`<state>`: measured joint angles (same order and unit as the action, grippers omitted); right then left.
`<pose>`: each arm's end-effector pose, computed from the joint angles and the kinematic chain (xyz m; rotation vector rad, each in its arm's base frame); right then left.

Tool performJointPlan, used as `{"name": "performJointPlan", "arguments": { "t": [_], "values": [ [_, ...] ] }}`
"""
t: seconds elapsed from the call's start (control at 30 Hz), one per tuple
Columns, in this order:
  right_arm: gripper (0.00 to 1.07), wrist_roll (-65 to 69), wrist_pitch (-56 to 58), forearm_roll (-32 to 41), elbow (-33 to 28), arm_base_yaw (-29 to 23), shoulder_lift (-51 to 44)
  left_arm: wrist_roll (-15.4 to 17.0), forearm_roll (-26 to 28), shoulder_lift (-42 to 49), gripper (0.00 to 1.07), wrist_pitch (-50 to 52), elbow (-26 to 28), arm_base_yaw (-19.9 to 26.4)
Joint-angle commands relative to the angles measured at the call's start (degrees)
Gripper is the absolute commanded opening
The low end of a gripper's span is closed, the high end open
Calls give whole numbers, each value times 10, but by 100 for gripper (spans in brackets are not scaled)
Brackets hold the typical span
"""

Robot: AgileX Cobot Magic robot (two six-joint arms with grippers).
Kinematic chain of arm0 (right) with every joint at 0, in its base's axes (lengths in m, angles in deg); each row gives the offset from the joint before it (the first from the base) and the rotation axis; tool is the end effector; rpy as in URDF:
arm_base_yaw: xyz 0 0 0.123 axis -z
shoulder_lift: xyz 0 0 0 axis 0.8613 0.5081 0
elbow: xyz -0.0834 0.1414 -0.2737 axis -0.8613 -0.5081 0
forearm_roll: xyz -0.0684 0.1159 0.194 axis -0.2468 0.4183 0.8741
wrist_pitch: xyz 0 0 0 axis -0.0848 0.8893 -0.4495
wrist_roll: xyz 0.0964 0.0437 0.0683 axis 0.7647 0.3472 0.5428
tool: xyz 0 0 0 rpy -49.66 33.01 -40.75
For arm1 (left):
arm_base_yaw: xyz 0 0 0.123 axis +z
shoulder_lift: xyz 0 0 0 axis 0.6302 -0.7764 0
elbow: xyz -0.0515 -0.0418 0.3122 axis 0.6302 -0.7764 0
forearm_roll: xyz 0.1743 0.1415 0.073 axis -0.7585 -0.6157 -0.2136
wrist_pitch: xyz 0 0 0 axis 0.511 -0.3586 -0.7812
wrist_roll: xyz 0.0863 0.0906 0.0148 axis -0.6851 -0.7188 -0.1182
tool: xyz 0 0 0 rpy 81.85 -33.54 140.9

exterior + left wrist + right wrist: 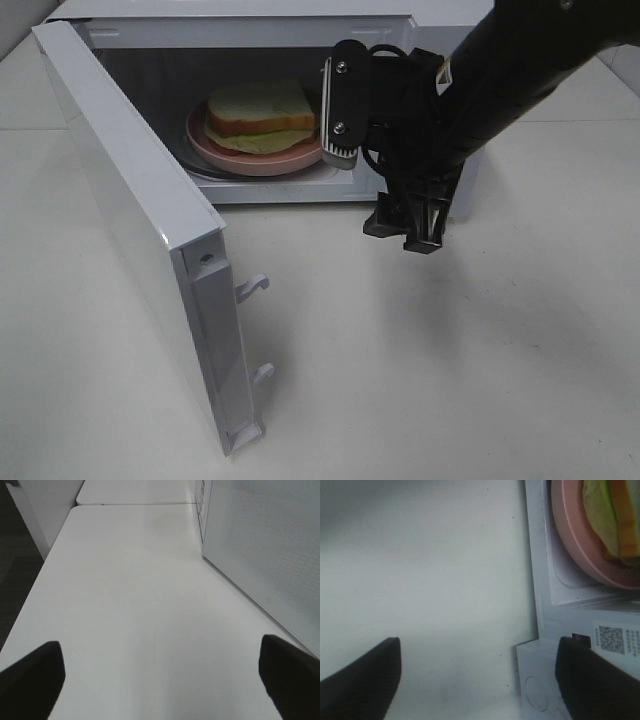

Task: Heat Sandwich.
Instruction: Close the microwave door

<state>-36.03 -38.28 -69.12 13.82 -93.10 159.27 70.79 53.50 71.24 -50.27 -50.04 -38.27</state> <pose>0.2955 0.1949 0.2535 -1.7323 1.7970 -0.1660 -0.0206 -0.0011 0.2549 0.0063 2.0215 0.0130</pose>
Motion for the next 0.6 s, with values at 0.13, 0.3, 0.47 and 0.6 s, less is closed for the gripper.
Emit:
{"name": "performJointPlan", "arguments": {
  "t": [0.13,0.3,0.47,0.6],
  "values": [
    [79,44,-1,1,-52,1,-55,1,3,15,103,4,-1,2],
    [78,88,0,-1,-89,1,-91,1,3,15,103,4,-1,2],
    [77,130,8,-1,-125,1,-131,1,3,15,103,4,-1,2],
    [76,159,37,-1,-144,1,-161,1,3,15,103,4,-1,2]
  ]
}}
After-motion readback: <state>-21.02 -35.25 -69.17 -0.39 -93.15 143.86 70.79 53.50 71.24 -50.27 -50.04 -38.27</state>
